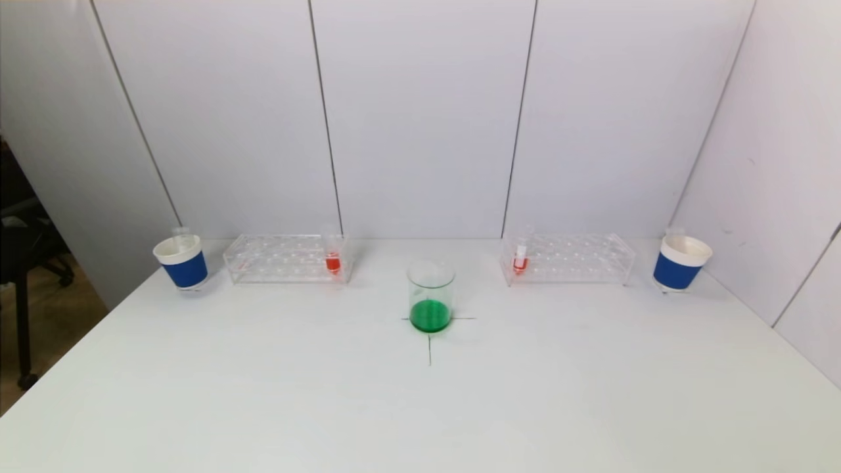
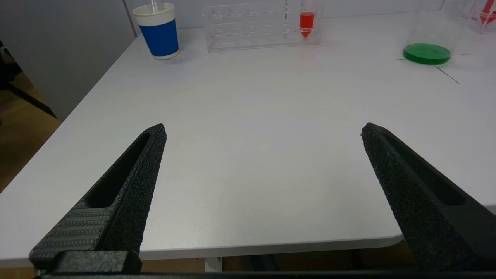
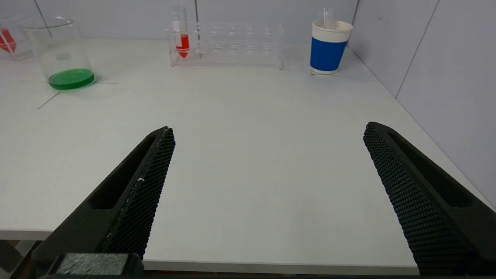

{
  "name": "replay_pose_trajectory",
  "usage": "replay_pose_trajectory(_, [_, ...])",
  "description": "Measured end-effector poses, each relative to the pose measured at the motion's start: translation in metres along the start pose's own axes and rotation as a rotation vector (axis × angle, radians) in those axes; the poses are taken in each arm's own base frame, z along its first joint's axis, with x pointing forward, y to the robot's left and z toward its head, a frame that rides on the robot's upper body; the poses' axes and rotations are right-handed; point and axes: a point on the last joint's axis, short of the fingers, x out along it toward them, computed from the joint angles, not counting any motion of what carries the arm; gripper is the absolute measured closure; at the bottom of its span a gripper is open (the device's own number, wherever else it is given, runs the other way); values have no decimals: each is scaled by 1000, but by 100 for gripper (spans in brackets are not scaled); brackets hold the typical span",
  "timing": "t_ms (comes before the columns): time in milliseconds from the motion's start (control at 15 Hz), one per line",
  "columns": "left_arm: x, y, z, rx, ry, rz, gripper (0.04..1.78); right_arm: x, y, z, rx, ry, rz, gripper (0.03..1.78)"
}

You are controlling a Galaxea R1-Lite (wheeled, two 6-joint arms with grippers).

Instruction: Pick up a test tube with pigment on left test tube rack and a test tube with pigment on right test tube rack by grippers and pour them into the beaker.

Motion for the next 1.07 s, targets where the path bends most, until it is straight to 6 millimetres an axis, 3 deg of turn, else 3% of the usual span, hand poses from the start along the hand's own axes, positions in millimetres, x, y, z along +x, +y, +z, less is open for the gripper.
replay_pose_trajectory(1067, [0,0,0,0,0,0,6,0,0,0,0,0,0,4])
